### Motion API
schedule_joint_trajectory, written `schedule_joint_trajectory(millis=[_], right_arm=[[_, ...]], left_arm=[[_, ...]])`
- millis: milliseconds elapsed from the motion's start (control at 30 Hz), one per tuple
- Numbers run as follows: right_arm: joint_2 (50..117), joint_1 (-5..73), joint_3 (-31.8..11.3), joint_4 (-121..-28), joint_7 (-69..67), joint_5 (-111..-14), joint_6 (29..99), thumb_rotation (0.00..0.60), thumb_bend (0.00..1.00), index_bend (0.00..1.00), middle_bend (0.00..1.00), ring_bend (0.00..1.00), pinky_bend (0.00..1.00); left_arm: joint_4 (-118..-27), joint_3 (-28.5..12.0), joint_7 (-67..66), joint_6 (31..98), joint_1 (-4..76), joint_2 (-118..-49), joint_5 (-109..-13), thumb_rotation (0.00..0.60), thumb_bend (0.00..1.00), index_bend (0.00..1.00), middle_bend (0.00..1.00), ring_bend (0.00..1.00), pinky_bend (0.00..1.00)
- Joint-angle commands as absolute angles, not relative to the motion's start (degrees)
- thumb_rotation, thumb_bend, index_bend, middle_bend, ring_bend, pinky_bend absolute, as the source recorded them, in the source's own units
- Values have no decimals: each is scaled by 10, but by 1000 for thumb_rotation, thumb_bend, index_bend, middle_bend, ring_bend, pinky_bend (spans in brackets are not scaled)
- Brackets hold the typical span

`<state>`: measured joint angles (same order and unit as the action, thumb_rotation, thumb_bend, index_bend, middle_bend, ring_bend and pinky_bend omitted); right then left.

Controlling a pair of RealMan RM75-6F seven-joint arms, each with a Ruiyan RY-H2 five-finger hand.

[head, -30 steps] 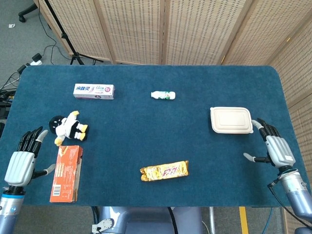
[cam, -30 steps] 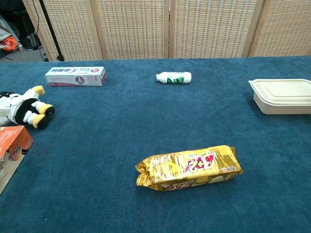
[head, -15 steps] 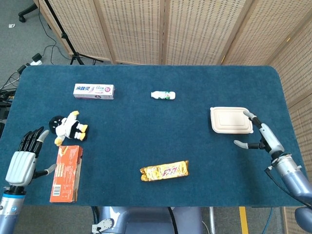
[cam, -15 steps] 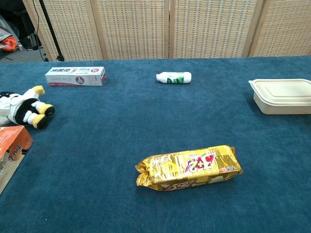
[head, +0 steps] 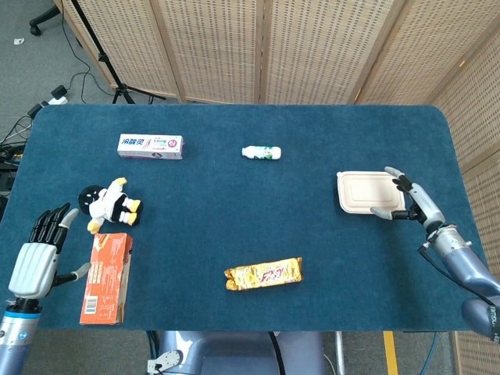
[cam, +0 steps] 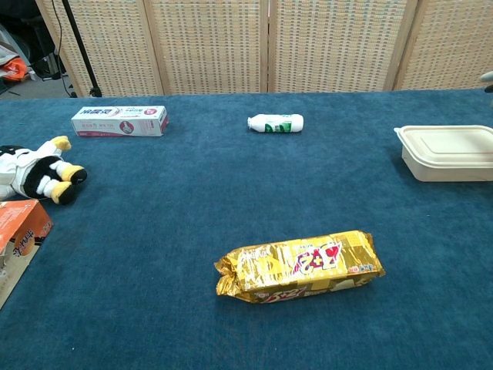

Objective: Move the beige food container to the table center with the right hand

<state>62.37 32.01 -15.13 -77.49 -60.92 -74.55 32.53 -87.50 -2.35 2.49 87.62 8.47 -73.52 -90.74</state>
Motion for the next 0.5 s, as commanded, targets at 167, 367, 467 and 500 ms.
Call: schedule_joint_trajectory(millis=[167,367,467,500], right_arm=[[650,335,-145,-726,-637,-747,291,600,228,41,0,0,42],[668,346,-142,-681,-659,-758,272,600,231,41,0,0,42],[673,351,-140,-662,-669,-766,266,600,234,41,0,0,42],[675,353,-140,-654,-675,-768,263,600,234,41,0,0,42]], left_arm=[[-876,-22,24,877,84,-735,-910,600,110,0,0,0,2],[-874,-22,18,872,86,-738,-909,600,111,0,0,0,2],[-873,-21,14,871,87,-740,-910,600,111,0,0,0,2],[-873,-21,12,871,87,-740,-909,600,110,0,0,0,2]])
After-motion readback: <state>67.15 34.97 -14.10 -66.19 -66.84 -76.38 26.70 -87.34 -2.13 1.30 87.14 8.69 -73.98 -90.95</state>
